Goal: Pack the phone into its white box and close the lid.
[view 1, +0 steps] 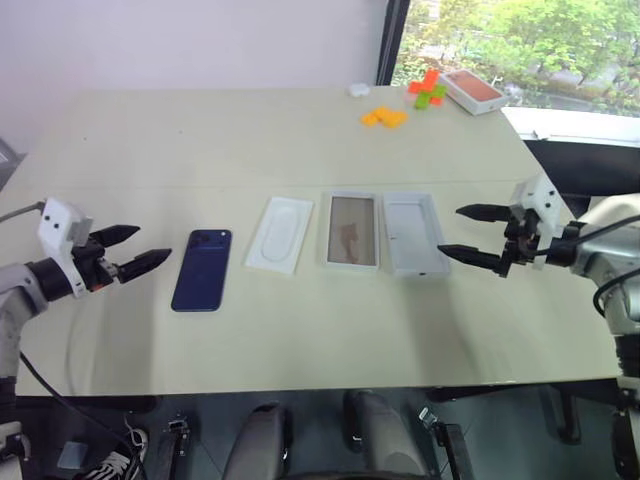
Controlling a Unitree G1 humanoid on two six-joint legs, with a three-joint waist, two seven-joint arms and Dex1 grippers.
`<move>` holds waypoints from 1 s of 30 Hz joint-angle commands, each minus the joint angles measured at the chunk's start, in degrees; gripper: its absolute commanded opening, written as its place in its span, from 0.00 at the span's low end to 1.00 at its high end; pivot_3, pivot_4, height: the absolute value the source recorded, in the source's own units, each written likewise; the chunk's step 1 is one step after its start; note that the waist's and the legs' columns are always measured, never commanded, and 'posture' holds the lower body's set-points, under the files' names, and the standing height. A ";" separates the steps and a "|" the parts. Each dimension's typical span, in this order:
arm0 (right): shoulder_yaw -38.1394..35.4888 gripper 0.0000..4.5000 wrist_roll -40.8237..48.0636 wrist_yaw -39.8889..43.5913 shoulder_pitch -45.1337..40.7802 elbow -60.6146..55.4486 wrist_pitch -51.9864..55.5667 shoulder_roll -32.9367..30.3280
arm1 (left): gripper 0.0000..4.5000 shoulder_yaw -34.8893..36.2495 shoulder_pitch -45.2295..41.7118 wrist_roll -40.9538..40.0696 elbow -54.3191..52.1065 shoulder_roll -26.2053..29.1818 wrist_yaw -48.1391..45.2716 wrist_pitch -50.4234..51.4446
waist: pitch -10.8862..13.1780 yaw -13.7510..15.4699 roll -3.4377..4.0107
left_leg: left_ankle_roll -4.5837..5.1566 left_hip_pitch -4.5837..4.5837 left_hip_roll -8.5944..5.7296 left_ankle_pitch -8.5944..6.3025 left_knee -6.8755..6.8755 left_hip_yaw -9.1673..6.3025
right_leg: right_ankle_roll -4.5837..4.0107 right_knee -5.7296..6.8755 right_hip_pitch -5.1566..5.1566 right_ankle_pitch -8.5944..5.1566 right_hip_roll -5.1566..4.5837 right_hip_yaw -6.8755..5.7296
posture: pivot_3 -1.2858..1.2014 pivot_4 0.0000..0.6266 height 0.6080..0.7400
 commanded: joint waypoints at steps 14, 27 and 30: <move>-0.94 1.00 -2.78 -1.96 -1.49 3.95 -3.78 -1.77 | 0.99 4.27 4.98 -1.77 -3.77 1.90 -2.23 -2.68 | -0.01 0.05 0.01 | 0.01 0.00 0.00 0.00 0.00 0.02 | -0.02 -0.01 0.00 -0.01 0.00 0.01 | 0.52 0.24 1.00; -0.34 1.00 -4.84 -3.39 -1.66 5.01 -6.57 -1.44 | 0.99 4.40 4.32 -0.92 0.50 1.70 -0.37 -6.37 | 0.00 0.03 0.02 | 0.01 0.02 0.00 0.00 0.00 0.03 | -0.02 -0.01 0.01 -0.01 0.00 0.02 | 0.52 0.24 1.00; 0.13 1.00 -4.58 -4.17 -2.37 3.69 -5.66 -0.90 | 0.99 4.10 2.98 -1.63 1.24 2.04 0.64 -3.59 | 0.00 -0.01 0.02 | 0.01 0.02 0.00 0.00 0.00 0.03 | 0.00 0.00 0.01 0.00 0.02 0.01 | 0.52 0.24 1.00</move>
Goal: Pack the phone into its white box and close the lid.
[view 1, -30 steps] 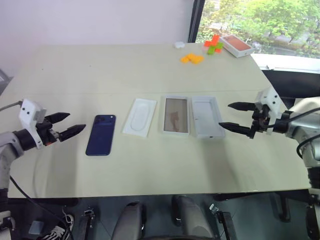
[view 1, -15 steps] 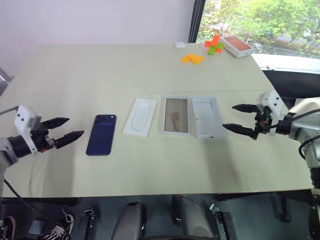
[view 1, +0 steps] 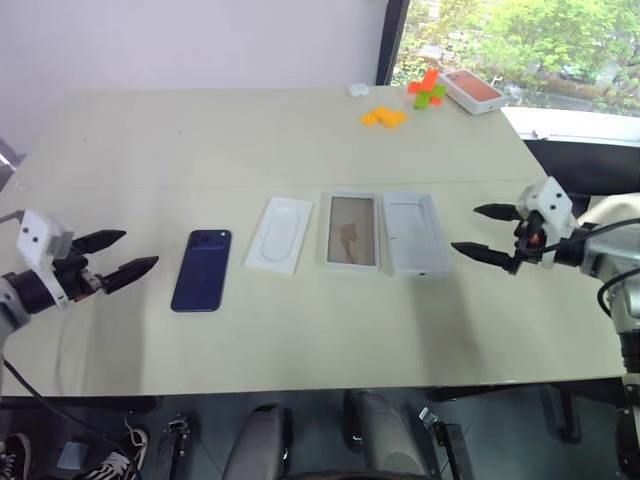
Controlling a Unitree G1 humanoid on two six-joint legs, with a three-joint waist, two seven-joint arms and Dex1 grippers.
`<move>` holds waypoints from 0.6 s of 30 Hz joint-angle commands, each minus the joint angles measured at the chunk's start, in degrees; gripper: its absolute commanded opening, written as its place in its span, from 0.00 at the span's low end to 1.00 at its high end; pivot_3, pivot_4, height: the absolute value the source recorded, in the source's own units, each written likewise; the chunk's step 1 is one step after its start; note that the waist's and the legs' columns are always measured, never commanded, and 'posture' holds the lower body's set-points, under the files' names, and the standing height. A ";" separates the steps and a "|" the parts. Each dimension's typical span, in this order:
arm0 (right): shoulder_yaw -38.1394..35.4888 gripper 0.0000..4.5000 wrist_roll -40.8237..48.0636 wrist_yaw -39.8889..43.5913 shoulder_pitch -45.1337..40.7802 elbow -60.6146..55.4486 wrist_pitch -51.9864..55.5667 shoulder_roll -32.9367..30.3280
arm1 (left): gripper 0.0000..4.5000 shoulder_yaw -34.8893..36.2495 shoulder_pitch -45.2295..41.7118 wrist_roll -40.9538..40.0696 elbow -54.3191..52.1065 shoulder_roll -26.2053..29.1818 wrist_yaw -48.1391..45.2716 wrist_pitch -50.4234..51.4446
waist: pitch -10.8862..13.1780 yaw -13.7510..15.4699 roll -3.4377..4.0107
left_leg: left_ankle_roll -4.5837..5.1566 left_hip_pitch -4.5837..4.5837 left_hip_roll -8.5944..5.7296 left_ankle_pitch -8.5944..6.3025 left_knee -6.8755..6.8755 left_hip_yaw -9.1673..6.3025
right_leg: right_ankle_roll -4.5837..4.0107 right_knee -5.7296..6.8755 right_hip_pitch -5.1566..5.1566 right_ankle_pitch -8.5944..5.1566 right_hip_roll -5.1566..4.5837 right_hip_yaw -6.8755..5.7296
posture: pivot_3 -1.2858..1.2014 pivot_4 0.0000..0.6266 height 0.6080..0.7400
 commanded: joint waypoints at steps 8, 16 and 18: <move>7.67 1.00 -5.27 -7.65 -6.58 -11.97 -2.28 7.33 | 0.99 1.69 -5.21 -6.57 -1.09 0.84 6.63 18.59 | 0.00 -0.45 0.00 | 0.00 0.01 0.06 0.00 0.00 -0.02 | 0.03 0.04 -0.01 0.01 0.08 0.00 | 0.52 0.24 1.00; 12.75 1.00 -5.64 -13.00 -8.51 -17.47 6.52 14.81 | 0.99 -3.36 -9.85 -12.14 -14.85 -6.13 18.07 31.99 | -0.03 0.62 -0.06 | -0.01 -0.05 -0.13 0.00 0.04 -0.17 | 0.01 0.06 0.02 0.03 -0.18 -0.09 | 0.52 0.24 1.00; 13.00 1.00 -7.41 -13.43 -9.10 -16.00 4.58 14.29 | 0.99 -7.89 -13.76 -7.40 -16.27 -9.39 26.46 33.89 | -0.03 0.66 -0.05 | -0.01 -0.05 -0.24 0.00 0.06 -0.16 | 0.02 0.05 0.05 0.05 -0.31 -0.09 | 0.52 0.24 1.00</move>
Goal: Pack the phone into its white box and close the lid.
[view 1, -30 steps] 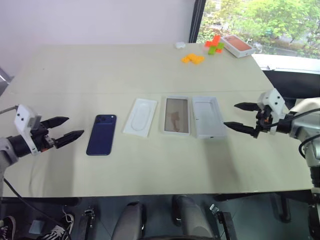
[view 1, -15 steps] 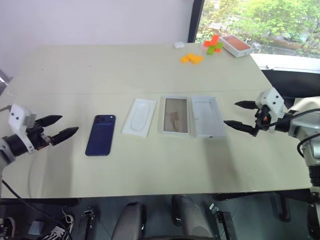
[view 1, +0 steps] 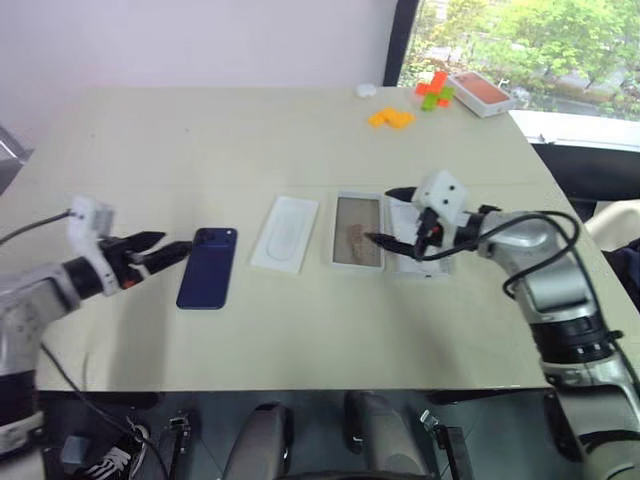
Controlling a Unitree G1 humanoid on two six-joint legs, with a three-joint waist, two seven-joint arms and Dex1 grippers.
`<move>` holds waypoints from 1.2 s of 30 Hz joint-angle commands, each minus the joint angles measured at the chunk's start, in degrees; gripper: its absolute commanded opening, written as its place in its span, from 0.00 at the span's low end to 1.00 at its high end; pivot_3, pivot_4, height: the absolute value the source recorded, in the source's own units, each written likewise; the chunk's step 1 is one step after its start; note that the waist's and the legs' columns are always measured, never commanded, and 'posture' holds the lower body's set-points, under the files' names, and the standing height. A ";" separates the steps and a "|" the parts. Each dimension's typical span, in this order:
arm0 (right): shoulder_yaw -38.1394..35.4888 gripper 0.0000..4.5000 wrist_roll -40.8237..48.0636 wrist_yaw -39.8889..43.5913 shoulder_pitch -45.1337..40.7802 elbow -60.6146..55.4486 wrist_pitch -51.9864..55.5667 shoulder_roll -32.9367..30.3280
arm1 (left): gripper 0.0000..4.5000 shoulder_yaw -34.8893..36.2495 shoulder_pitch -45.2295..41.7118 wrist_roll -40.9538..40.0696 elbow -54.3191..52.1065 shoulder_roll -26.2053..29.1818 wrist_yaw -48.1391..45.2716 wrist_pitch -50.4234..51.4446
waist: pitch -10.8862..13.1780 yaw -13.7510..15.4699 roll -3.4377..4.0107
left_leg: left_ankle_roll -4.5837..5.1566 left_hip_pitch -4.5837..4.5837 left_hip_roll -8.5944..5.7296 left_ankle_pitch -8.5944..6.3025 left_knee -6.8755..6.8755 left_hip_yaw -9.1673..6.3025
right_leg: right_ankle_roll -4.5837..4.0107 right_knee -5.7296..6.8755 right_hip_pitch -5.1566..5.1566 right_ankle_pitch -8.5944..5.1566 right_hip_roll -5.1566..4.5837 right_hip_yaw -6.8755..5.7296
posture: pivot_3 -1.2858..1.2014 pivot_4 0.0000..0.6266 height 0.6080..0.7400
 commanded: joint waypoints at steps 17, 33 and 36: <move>-0.20 1.00 -2.99 -0.02 -0.87 -2.35 -4.91 -1.46 | 0.99 -7.47 -22.91 5.40 10.30 -24.59 28.36 9.81 | -0.02 -0.35 -0.03 | -0.10 0.08 0.02 0.06 -0.02 -0.07 | 0.11 -0.03 0.09 0.11 0.18 -0.03 | 0.52 0.24 1.00; -0.40 1.00 -2.63 -1.39 -1.05 -3.78 -4.31 -1.46 | 0.94 -6.70 -23.82 4.86 16.02 -30.23 29.48 12.16 | -0.03 -0.25 -0.02 | -0.10 0.12 0.00 0.06 -0.02 -0.08 | 0.11 -0.05 0.17 0.11 0.16 -0.03 | 0.52 0.24 1.00; -0.35 1.00 -2.61 -1.52 -1.15 -3.84 -4.40 -1.42 | 0.71 -4.13 -24.00 3.63 16.41 -31.90 30.86 12.97 | -0.03 -0.23 -0.02 | -0.10 0.11 0.00 0.06 -0.02 -0.09 | 0.11 -0.06 0.18 0.11 0.16 -0.04 | 0.52 0.24 1.00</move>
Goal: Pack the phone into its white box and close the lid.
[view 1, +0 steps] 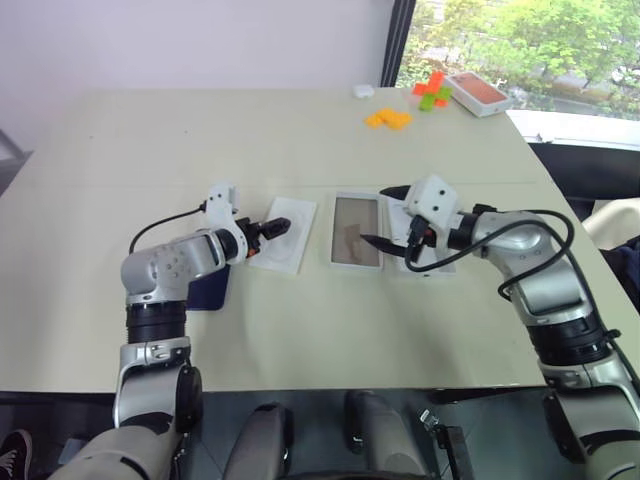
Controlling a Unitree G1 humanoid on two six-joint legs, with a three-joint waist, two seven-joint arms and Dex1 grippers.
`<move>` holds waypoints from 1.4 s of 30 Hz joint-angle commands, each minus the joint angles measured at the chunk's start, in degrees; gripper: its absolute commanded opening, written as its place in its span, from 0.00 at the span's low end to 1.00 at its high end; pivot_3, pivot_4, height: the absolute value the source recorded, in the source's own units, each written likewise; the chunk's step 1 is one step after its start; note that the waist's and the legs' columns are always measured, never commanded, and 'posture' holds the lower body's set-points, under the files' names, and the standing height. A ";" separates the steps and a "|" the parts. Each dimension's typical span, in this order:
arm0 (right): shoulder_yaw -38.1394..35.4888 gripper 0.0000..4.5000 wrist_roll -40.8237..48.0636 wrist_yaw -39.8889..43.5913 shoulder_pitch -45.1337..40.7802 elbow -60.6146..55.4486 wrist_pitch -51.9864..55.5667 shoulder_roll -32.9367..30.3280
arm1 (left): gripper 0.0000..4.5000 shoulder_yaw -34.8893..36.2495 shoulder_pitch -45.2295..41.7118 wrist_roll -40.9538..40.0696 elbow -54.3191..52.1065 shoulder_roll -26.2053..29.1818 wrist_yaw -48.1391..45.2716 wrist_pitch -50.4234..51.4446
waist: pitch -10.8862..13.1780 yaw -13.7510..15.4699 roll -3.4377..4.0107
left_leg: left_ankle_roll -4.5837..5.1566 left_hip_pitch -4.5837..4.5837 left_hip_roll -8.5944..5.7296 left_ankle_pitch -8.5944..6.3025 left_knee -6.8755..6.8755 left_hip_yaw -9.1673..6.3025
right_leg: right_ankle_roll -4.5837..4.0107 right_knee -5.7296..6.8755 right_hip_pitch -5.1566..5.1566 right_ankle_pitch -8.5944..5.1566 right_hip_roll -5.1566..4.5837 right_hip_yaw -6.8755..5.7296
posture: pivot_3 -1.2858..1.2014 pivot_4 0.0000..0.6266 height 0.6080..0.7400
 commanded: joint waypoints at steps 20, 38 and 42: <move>-4.39 1.00 2.95 1.89 -0.30 -1.65 -0.26 -2.23 | 0.01 14.85 -1.32 -11.12 -8.58 -5.20 7.83 7.89 | 0.00 -0.02 0.00 | 0.00 -0.02 0.01 0.00 0.00 -0.02 | 0.00 -0.03 -0.01 0.00 0.00 0.00 | 0.52 0.24 1.00; -13.26 1.00 13.35 12.26 6.95 1.61 8.33 -13.49 | 0.01 3.68 -5.53 -6.08 -7.35 -20.79 20.44 2.15 | 0.02 -0.11 -0.04 | 0.01 -0.02 -0.08 -0.01 0.00 0.02 | 0.02 -0.13 0.07 0.00 0.11 0.09 | 0.52 0.24 1.00; -13.32 1.00 13.53 11.55 7.23 0.65 8.69 -13.41 | 0.01 0.10 -5.50 -3.05 -5.65 -20.52 19.41 -0.52 | 0.02 -0.20 -0.03 | 0.01 0.05 -0.06 -0.01 0.01 0.12 | 0.03 -0.15 0.07 -0.01 0.24 0.16 | 0.52 0.24 1.00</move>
